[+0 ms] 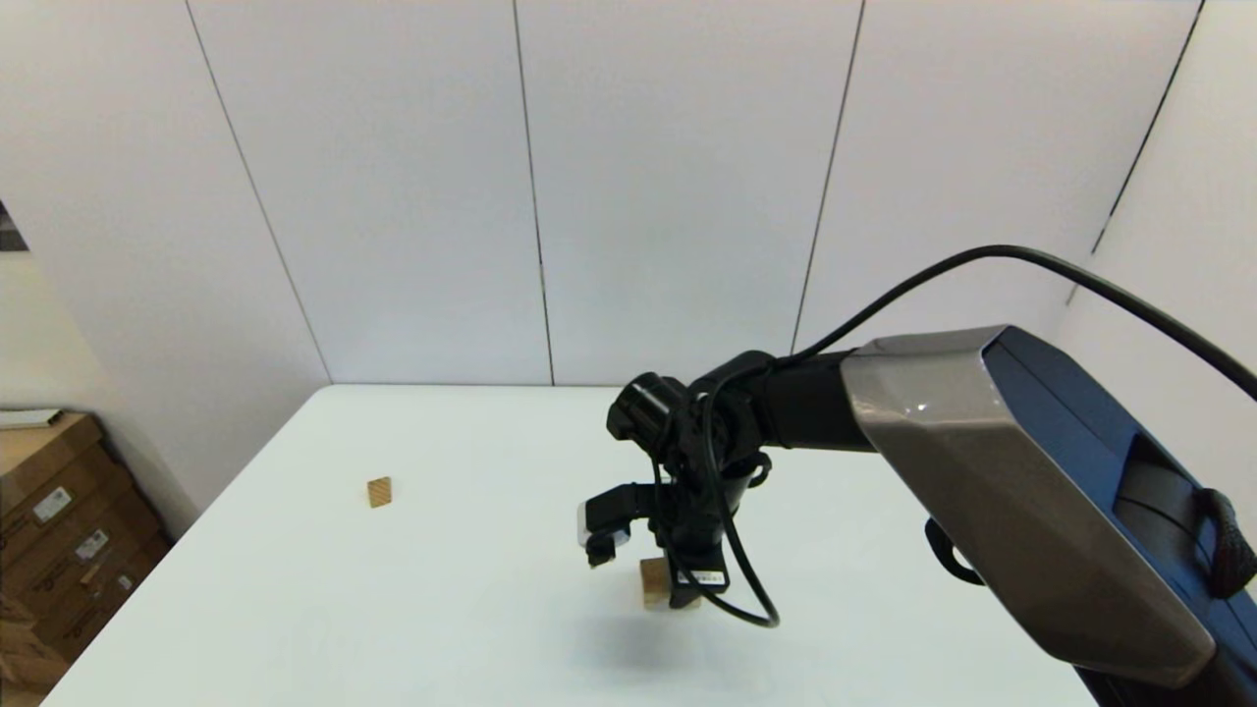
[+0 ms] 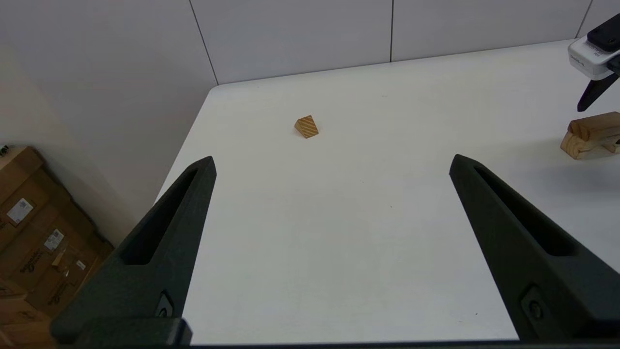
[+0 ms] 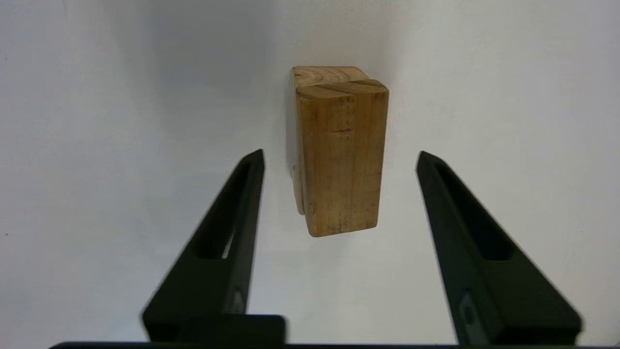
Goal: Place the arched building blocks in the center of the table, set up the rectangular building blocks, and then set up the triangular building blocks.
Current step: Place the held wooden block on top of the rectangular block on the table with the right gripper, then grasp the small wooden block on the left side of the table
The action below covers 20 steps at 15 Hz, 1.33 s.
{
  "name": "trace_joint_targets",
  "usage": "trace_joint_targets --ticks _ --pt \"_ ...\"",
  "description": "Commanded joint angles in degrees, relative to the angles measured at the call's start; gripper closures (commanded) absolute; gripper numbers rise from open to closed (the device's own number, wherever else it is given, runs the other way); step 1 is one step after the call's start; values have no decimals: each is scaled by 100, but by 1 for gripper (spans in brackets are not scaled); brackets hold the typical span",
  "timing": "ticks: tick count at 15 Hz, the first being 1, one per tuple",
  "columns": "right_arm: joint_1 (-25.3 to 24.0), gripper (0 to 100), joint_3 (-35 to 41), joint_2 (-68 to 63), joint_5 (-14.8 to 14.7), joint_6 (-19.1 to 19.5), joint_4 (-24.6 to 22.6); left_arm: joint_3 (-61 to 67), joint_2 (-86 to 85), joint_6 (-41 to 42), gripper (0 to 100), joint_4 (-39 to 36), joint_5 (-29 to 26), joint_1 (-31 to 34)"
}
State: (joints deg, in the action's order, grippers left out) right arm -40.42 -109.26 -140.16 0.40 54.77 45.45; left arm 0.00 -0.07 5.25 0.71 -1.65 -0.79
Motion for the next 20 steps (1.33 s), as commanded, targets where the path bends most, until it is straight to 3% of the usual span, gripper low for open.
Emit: trace_joint_targets --ticks 1,4,9,11,13,18,20 --pt "149 0 -42 225 -5 34 26 0 7 2 0 0 -2 0" --pt "606 0 -209 1008 4 -19 34 0 7 2 0 0 -2 0" --pt "2012 0 195 3240 4 -415 439 0 7 2 0 0 -2 0" --pt "2627 0 793 4049 13 -529 439 0 7 2 0 0 -2 0" --pt "3304 0 2093 5244 4 -942 404 0 7 2 0 0 -2 0" --pt "4271 0 4449 7661 13 -1733 166 0 7 2 0 0 -2 0" --pt "4438 0 5354 8777 21 -2278 87 0 7 2 0 0 -2 0"
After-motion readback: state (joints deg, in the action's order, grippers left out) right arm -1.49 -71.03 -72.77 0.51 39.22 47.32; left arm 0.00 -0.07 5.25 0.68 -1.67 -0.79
